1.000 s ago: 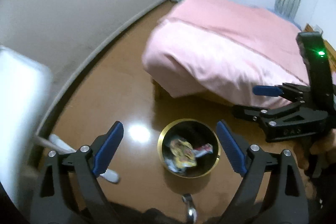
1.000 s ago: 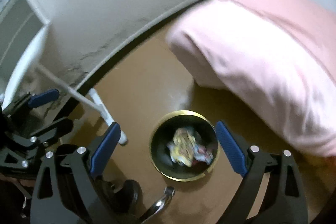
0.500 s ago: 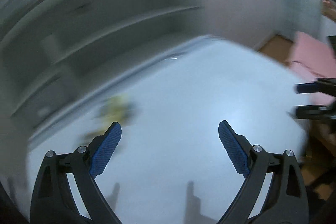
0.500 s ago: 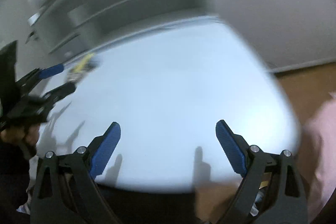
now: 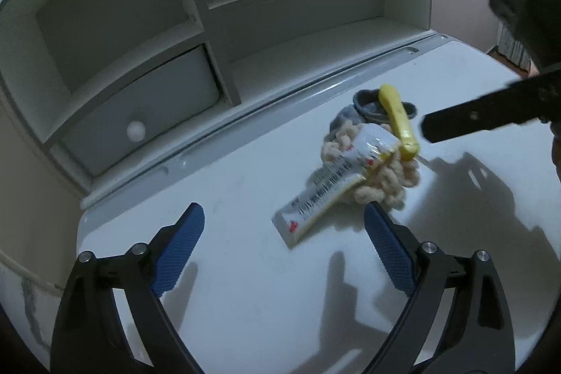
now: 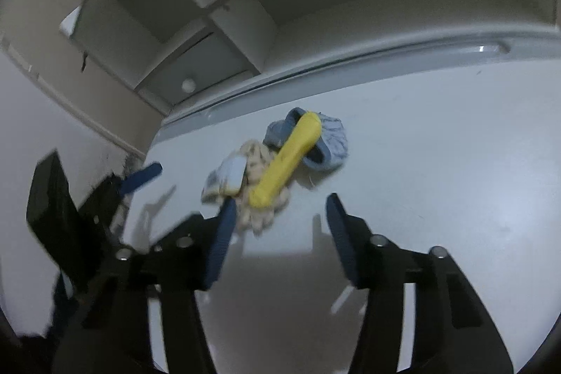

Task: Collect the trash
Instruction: 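Grasp the white tube with left tool while right tool grasps the yellow plastic piece, then carry both items over the bin and open both tools to drop them, then swing both tools back toward the desk, then grasp the cream rope toy with left tool while right tool grasps the blue sock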

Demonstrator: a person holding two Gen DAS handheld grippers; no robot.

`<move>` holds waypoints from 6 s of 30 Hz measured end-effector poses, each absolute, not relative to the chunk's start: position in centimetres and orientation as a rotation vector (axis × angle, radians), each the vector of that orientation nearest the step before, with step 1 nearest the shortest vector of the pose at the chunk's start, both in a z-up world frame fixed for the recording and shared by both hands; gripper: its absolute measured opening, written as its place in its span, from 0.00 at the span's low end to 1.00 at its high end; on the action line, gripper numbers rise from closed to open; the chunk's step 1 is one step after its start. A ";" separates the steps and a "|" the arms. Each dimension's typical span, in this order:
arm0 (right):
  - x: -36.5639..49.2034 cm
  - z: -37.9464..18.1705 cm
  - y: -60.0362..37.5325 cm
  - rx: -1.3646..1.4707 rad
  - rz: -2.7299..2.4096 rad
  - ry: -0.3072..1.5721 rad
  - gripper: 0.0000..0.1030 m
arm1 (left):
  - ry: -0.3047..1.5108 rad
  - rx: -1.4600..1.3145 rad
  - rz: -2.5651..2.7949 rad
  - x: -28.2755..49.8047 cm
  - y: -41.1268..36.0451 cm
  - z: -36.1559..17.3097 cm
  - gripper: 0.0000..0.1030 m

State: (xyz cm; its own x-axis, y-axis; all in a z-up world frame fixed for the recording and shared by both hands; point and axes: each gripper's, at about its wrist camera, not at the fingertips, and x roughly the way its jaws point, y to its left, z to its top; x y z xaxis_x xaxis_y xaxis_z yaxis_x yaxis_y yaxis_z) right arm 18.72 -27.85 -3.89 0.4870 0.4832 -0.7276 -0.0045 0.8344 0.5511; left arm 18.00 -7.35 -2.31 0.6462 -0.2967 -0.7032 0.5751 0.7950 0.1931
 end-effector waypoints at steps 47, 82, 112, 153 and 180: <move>-16.9 0.1 -54.8 0.396 -0.372 0.824 0.11 | 0.693 0.372 -1.095 -4.3 -35.1 0.7 0.10; -38.0 -26.0 -67.6 0.802 -0.728 1.118 0.11 | 0.978 0.809 -1.403 -21.2 -57.7 -23.8 0.10; -39.3 -21.7 -68.3 0.776 -0.803 0.994 0.72 | 0.966 0.755 -1.422 -22.1 -57.6 -22.3 0.68; 9.3 -1.2 -33.7 0.134 0.122 0.909 0.86 | 0.832 0.223 -0.339 20.2 -15.0 -2.7 0.88; 20.0 -2.8 -24.9 0.003 0.161 0.931 0.29 | 0.831 0.114 -0.322 15.7 -5.7 -0.7 0.21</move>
State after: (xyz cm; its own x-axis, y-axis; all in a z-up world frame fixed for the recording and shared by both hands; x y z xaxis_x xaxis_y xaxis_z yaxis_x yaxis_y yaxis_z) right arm 19.99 -24.95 -2.75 0.5861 0.1396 -0.7981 -0.1372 0.9879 0.0720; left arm 15.70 -5.66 -0.72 0.6287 -0.2365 -0.7408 0.3248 0.9454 -0.0262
